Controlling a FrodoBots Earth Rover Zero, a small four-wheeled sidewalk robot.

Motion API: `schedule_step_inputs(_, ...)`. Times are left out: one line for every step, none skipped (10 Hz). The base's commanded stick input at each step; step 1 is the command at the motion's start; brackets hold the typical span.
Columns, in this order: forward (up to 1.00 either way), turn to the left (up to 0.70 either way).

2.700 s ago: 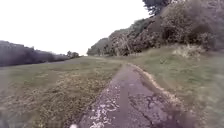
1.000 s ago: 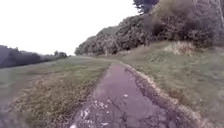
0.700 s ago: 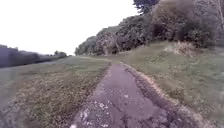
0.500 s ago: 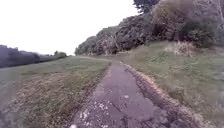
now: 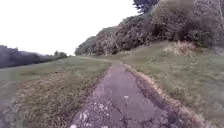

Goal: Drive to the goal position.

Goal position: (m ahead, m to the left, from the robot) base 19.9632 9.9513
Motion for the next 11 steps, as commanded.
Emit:
schedule_step_inputs(0.70,0.35)
schedule_step_inputs(0.70,0.35)
schedule_step_inputs(0.70,0.34)
schedule_step_inputs(0.70,0.32)
schedule_step_inputs(0.70,0.00)
schedule_step_inputs(0.70,0.00)
schedule_step_inputs(0.70,0.00)
schedule_step_inputs(0.70,0.00)
schedule_step_inputs(0.70,0.00)
schedule_step_inputs(0.70,0.00)
schedule_step_inputs(0.70,0.00)
